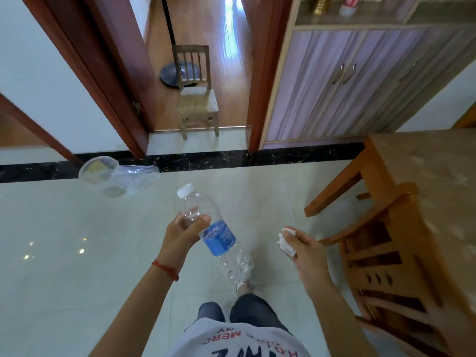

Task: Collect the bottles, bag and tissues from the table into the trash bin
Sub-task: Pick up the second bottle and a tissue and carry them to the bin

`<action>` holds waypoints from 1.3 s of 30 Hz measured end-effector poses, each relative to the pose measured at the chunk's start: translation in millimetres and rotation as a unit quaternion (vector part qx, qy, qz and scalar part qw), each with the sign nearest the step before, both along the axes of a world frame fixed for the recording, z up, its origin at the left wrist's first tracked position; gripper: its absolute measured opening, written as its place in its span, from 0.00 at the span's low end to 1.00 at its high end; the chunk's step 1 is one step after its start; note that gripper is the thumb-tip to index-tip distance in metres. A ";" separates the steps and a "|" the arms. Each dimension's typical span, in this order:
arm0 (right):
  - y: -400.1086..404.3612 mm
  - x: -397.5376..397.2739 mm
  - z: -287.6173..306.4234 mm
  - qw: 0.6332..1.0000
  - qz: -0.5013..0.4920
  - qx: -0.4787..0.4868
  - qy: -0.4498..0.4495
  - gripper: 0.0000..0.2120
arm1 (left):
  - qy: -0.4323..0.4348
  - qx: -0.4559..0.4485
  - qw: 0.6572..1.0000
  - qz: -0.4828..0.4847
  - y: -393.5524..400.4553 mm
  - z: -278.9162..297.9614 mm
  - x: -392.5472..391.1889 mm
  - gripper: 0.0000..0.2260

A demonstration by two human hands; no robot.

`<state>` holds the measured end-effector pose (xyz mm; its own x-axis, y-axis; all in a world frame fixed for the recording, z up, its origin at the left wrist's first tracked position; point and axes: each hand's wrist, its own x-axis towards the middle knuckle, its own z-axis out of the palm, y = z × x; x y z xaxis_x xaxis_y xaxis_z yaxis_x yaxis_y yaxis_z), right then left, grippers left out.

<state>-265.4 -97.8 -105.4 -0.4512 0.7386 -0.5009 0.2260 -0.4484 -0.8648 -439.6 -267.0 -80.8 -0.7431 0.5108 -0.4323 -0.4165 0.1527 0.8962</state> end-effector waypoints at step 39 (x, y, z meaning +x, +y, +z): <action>427.9 -336.8 5.5 0.961 -0.276 -0.012 -0.014 0.08 | 0.005 -0.024 0.950 -0.311 560.3 -8.0 -376.1 0.18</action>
<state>-602.2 330.2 -99.9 0.0192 0.8501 -0.5262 -0.0294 -0.5256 -0.8502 -815.7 293.3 -88.8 -0.3076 0.8321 -0.4616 -0.2238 0.4082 0.8850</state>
